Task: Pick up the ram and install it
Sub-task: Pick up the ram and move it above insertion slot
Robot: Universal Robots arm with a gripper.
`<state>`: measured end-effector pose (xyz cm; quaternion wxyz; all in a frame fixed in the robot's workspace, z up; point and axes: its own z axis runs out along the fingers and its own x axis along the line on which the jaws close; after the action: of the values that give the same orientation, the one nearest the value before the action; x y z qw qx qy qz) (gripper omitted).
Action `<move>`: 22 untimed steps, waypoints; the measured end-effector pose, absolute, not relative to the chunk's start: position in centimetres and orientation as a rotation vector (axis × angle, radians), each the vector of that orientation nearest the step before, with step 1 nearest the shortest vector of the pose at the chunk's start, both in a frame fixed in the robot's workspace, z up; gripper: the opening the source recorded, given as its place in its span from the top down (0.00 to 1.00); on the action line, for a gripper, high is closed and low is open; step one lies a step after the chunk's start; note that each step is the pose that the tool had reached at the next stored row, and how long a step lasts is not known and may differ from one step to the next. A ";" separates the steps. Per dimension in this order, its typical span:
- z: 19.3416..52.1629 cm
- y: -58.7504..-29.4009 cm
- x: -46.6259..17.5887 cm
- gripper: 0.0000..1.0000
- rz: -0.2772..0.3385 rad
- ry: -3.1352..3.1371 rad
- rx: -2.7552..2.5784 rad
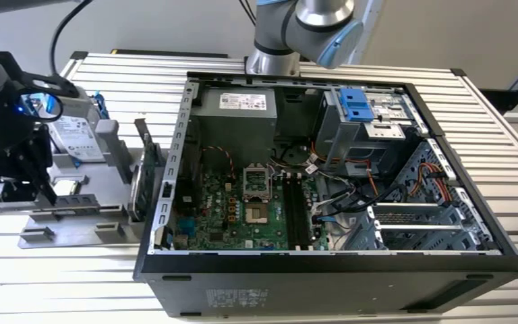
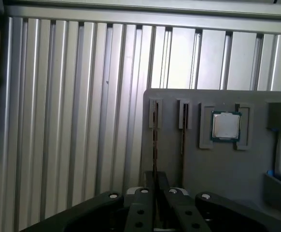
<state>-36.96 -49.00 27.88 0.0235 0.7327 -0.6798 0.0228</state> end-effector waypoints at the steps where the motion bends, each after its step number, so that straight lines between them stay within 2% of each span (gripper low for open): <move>1: 28.0 -49.0 -37.0 1.00 0.070 -2.104 2.268; 22: 30.3 -49.0 -37.2 1.00 0.071 -2.104 2.268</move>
<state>-37.20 -49.00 30.30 0.0235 0.7327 -0.6798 0.0228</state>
